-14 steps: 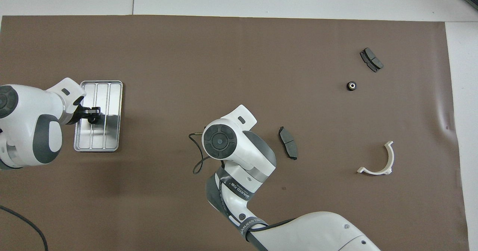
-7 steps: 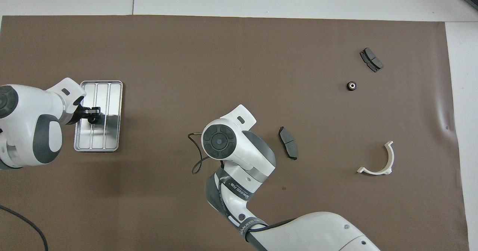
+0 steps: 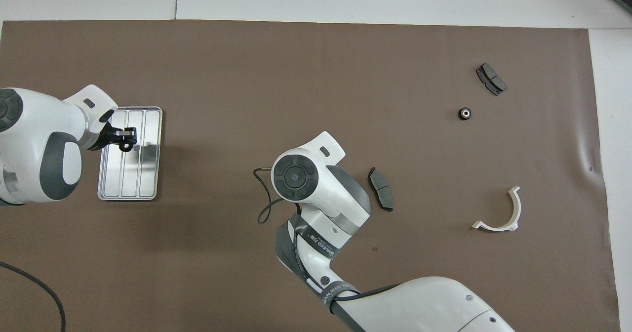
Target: Place bearing gear from tray to pile
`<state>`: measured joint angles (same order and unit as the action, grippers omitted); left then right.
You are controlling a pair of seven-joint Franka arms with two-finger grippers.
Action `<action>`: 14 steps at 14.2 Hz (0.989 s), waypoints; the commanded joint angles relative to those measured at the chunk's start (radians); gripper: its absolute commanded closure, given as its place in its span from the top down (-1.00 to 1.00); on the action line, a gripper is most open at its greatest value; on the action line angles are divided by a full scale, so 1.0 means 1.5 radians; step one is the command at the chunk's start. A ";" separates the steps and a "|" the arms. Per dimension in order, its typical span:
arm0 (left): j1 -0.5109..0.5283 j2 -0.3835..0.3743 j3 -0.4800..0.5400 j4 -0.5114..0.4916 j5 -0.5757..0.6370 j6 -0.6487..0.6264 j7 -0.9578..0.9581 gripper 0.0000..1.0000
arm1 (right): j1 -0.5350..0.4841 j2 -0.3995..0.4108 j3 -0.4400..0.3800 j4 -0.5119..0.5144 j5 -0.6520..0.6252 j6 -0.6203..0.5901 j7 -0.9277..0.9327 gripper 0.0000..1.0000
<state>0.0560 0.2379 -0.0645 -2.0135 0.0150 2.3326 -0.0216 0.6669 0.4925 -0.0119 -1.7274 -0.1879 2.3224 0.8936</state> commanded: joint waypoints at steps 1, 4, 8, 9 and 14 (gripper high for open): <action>-0.042 0.016 0.006 0.056 0.002 -0.052 -0.069 -1.00 | -0.087 -0.054 0.009 0.000 0.026 -0.038 -0.090 -1.00; -0.102 0.012 0.006 0.056 0.002 -0.064 -0.171 -1.00 | -0.176 -0.061 0.009 0.000 0.045 -0.037 -0.211 -1.00; -0.197 0.010 0.005 0.058 0.002 -0.068 -0.361 -1.00 | -0.297 -0.046 0.009 -0.008 0.094 0.004 -0.357 -1.00; -0.222 0.009 0.005 0.057 0.002 -0.068 -0.402 -1.00 | -0.312 -0.038 0.009 -0.008 0.115 0.011 -0.379 -1.00; -0.335 0.007 0.004 0.055 0.002 -0.056 -0.584 -1.00 | -0.359 0.002 0.009 -0.008 0.119 0.059 -0.426 -1.00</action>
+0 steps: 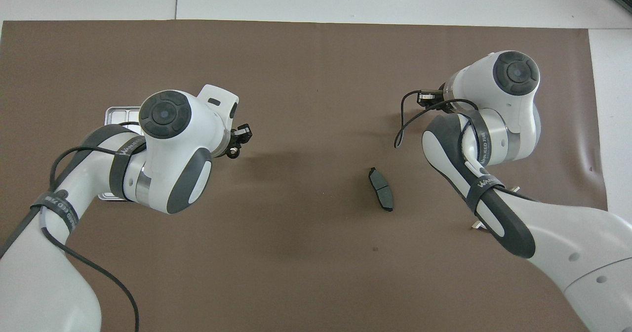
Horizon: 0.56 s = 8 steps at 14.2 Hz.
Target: Place bearing gear from tray to pile
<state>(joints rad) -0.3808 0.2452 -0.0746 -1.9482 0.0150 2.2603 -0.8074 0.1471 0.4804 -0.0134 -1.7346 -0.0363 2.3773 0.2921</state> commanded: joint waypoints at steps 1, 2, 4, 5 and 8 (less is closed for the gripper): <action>-0.065 0.002 0.011 0.012 0.002 -0.007 -0.081 -1.00 | -0.014 0.012 0.010 -0.004 0.018 0.024 -0.030 -1.00; -0.085 0.002 0.010 0.012 0.002 -0.003 -0.096 -1.00 | -0.018 0.015 0.010 -0.004 0.018 0.026 -0.031 -1.00; -0.123 0.006 0.009 0.012 0.001 0.017 -0.117 -1.00 | -0.018 0.020 0.010 -0.008 0.019 0.047 -0.024 -1.00; -0.141 0.007 0.008 0.012 0.001 0.021 -0.119 -1.00 | -0.016 0.021 0.010 -0.009 0.018 0.050 -0.024 -1.00; -0.158 0.009 0.008 0.015 -0.010 0.032 -0.119 -0.82 | -0.018 0.022 0.009 -0.024 0.019 0.067 -0.023 0.65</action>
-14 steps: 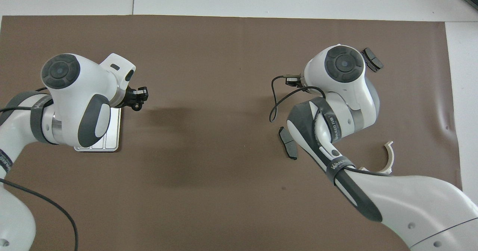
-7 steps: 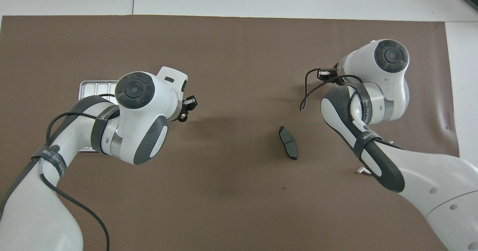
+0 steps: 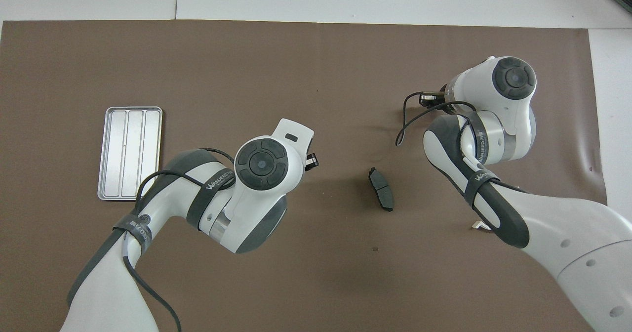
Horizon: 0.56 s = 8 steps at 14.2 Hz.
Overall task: Place bearing gear from tray to pile
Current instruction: 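Release the third gear mid-table with the left gripper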
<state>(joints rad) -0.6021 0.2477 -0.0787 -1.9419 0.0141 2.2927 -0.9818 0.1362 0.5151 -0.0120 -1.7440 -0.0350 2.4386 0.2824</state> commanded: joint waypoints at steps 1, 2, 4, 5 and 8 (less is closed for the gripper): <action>-0.011 0.009 0.011 0.017 -0.014 0.010 -0.003 -0.22 | -0.011 -0.001 0.008 -0.017 0.018 0.026 -0.015 1.00; -0.011 0.010 0.011 0.022 -0.014 0.010 -0.002 0.25 | -0.011 -0.002 0.008 -0.014 0.018 0.026 -0.015 1.00; -0.001 0.011 0.011 0.038 -0.013 0.007 0.003 0.88 | -0.005 -0.015 0.008 -0.009 0.018 0.019 -0.015 1.00; 0.004 0.011 0.012 0.045 -0.014 0.002 0.006 0.98 | -0.005 -0.031 0.008 -0.010 0.018 0.012 -0.015 1.00; 0.069 0.009 0.010 0.076 -0.013 -0.042 0.019 0.89 | 0.005 -0.087 0.008 -0.010 0.017 -0.065 -0.015 1.00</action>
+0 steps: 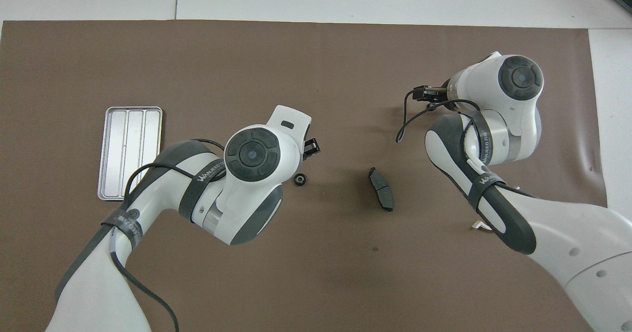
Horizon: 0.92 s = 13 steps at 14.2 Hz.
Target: Place bearing gear from tray to pile
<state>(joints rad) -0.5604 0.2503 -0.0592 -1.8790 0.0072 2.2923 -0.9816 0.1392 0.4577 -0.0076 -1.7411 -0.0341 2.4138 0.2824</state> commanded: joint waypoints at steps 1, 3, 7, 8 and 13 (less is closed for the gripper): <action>0.063 0.006 -0.003 0.052 -0.009 -0.072 0.046 0.86 | 0.013 -0.068 0.006 -0.011 0.017 -0.081 -0.013 1.00; 0.116 0.006 -0.004 0.092 -0.012 -0.145 0.142 0.81 | 0.056 -0.095 0.006 -0.011 0.017 -0.132 0.020 1.00; 0.263 -0.006 -0.002 0.144 -0.034 -0.269 0.433 0.74 | 0.180 -0.104 0.006 -0.010 0.016 -0.136 0.141 1.00; 0.300 -0.015 0.000 0.148 -0.034 -0.288 0.508 0.74 | 0.205 -0.103 0.006 -0.011 0.016 -0.136 0.152 1.00; 0.413 -0.027 0.006 0.172 -0.024 -0.323 0.720 0.74 | 0.346 -0.024 0.004 0.001 -0.013 -0.059 0.341 1.00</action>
<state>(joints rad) 0.0408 0.2299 -0.0445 -1.6329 -0.0259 1.8454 0.0433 0.5975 0.3545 0.0059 -1.7535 -0.0278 2.2678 0.6925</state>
